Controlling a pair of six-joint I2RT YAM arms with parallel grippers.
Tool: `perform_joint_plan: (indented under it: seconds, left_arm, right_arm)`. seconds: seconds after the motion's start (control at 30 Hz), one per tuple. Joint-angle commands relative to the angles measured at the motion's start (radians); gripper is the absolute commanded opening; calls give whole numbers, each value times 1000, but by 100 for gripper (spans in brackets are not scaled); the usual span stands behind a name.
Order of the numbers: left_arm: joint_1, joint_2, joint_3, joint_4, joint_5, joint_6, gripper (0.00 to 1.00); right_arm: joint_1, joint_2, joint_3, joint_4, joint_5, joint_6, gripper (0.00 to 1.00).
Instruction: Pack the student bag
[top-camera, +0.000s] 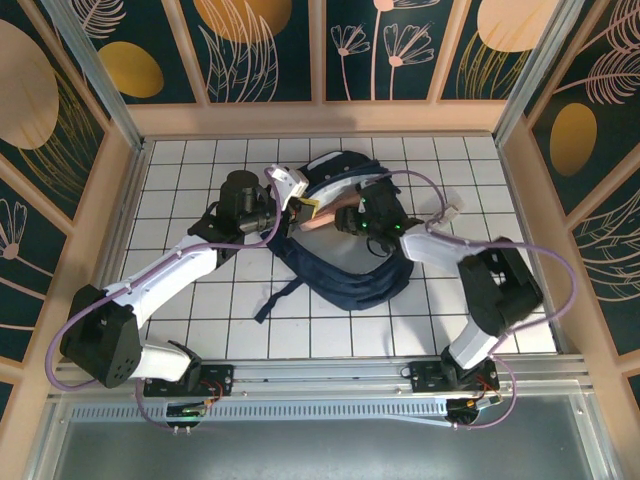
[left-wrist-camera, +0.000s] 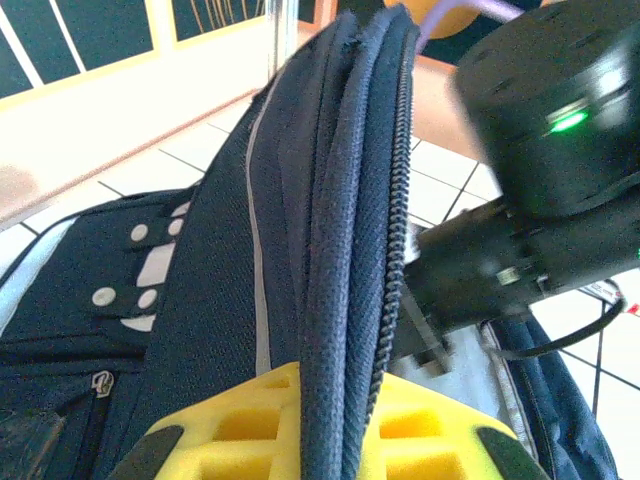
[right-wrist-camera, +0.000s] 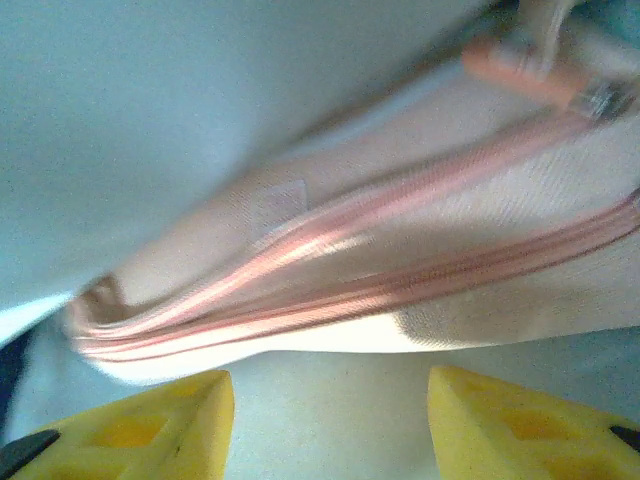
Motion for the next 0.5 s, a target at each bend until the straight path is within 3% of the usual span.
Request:
perform_joint_plan:
  seconds: [0.0,0.07,0.27,0.47]
  left_arm:
    - [-2,-49,12,137,67,-14,0]
    - [-2,-52,-18,152,69,-28,0]
    - [-2,-75,-61,220,61,-85,0]
    - [-3,-87,-54,208,47,-95,0]
  right_arm:
    - [-7,-104,-68,30,3,31,54]
    - [-8,-122,-98,44,-6,23,51]
    - [-9,-27,-99,129,-82,75,18]
    - [-9,138,-28,148,94,117,15]
